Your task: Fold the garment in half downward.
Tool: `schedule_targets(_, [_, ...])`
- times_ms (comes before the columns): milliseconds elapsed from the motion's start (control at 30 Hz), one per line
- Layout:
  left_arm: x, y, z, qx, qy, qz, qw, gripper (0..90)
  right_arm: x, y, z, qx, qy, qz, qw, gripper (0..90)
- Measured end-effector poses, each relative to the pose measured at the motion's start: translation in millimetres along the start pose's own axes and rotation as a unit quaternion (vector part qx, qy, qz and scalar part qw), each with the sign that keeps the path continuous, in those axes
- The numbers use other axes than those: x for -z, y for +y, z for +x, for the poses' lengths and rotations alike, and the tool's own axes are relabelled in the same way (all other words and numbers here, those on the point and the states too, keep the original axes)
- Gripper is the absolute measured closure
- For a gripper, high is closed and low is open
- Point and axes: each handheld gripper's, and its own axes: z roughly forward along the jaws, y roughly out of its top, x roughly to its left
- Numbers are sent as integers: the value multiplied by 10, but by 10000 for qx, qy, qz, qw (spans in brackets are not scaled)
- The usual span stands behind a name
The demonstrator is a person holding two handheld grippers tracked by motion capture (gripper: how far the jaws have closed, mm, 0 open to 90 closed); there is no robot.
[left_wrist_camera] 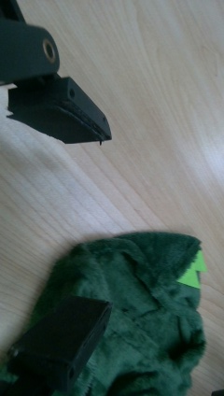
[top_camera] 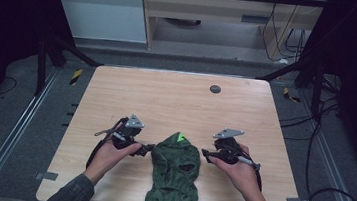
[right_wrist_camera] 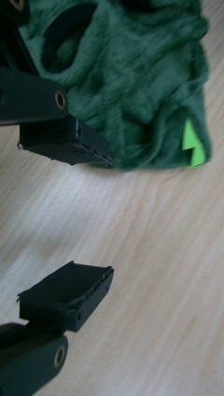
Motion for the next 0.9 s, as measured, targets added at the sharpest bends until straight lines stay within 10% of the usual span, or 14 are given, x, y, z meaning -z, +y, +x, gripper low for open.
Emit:
schedule_targets(533, [-212, 121, 126, 7, -714, 223, 9972, 407, -209, 250, 1, 116, 668, 130, 9976, 757])
schedule_targets(900, [-367, 64, 90, -29, -814, 497, 9954, 454, -356, 256, 64, 32, 820, 245, 9963, 650])
